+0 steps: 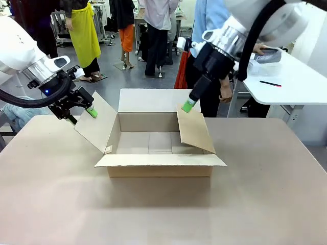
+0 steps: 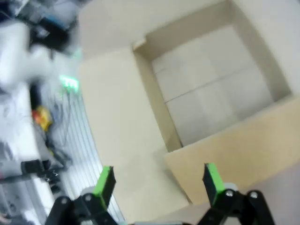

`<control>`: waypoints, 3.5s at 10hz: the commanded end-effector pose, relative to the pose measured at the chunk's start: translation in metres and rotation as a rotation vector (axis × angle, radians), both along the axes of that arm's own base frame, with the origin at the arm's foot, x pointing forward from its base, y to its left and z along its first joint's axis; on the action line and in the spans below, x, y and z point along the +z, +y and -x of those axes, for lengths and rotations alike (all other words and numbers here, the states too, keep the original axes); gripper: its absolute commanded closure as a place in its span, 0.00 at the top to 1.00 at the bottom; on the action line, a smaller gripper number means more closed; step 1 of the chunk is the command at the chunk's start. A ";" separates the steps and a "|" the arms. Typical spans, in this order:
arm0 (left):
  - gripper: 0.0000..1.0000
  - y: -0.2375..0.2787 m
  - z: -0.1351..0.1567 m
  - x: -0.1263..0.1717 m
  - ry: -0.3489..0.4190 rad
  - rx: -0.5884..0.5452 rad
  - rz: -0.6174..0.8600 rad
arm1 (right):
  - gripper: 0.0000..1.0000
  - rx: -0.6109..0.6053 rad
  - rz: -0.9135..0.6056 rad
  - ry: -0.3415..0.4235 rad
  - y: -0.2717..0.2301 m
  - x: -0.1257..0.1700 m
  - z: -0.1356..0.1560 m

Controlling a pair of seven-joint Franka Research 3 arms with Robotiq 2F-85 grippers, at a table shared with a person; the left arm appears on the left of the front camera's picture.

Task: Pack the gift set into the box.
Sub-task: Place both hands on the side flaps of the Package Box and spread them outward.

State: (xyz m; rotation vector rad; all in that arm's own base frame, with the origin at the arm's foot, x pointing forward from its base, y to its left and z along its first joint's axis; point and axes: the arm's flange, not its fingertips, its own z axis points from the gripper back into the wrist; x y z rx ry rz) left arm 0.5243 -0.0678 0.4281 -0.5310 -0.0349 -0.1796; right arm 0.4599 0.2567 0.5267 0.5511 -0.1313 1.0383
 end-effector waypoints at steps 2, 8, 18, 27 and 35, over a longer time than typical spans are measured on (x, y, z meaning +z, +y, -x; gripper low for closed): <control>1.00 0.001 0.003 0.000 0.003 0.008 -0.015 | 1.00 -0.451 0.345 0.257 0.056 -0.004 -0.023; 1.00 0.001 0.003 0.000 0.003 0.008 -0.015 | 1.00 -0.350 0.264 0.086 0.040 -0.013 -0.007; 1.00 0.001 0.003 0.000 0.003 0.008 -0.015 | 1.00 -1.053 0.764 -0.124 0.104 -0.103 -0.044; 1.00 0.001 0.003 0.000 0.003 0.008 -0.015 | 1.00 -1.246 0.596 0.081 -0.069 -0.076 -0.025; 1.00 0.001 0.003 0.000 0.003 0.008 -0.015 | 1.00 -1.311 0.466 0.154 -0.119 -0.099 -0.029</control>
